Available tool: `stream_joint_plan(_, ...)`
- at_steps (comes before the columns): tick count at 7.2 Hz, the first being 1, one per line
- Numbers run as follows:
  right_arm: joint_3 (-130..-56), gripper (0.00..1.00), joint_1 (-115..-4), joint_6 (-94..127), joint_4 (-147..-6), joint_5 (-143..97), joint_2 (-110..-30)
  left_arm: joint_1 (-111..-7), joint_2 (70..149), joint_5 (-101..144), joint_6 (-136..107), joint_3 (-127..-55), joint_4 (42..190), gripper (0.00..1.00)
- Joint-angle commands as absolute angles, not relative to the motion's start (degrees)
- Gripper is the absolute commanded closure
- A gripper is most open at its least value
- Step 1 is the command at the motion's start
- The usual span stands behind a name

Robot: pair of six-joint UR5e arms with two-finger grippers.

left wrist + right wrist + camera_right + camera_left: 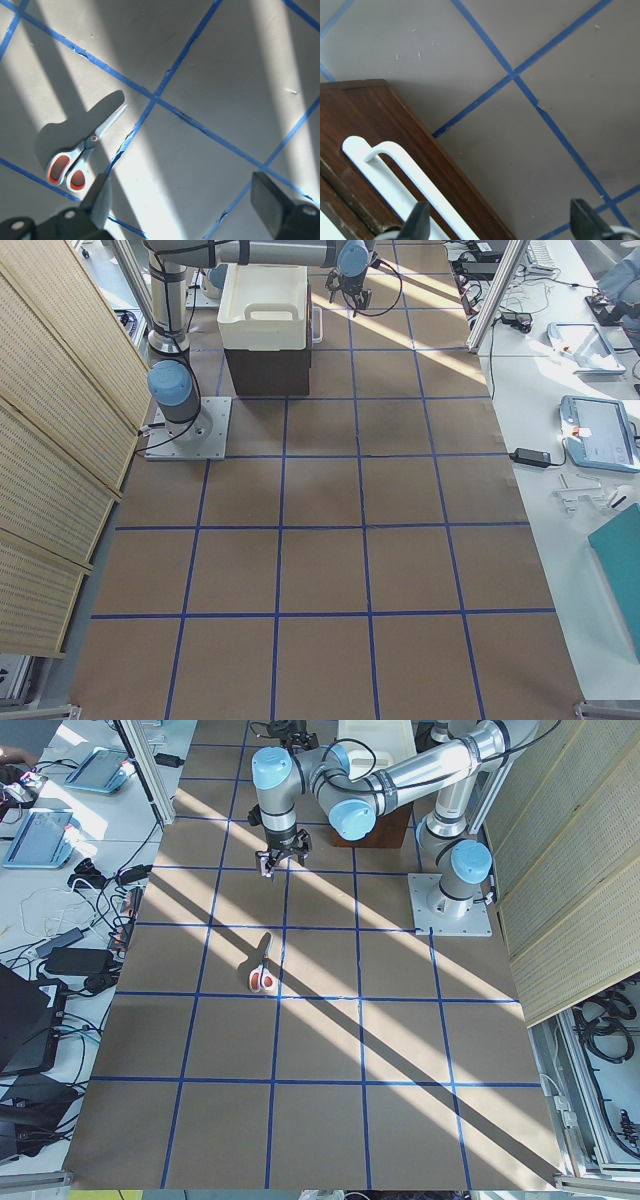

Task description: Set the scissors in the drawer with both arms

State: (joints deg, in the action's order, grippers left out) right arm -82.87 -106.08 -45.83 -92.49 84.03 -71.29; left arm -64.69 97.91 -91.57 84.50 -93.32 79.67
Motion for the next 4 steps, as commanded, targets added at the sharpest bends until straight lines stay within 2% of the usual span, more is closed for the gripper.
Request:
stream_joint_plan(1,-82.0,0.01,-103.5,-56.1,-91.9,82.3,-70.0,-62.2,103.4,-91.8,98.9,-93.9,70.7,0.00)
stream_joint_plan(4,-82.3,0.00,-101.2,-61.6,-81.5,78.1,-68.5,-59.5,110.5,-91.5,113.2,-93.8,62.8,0.00)
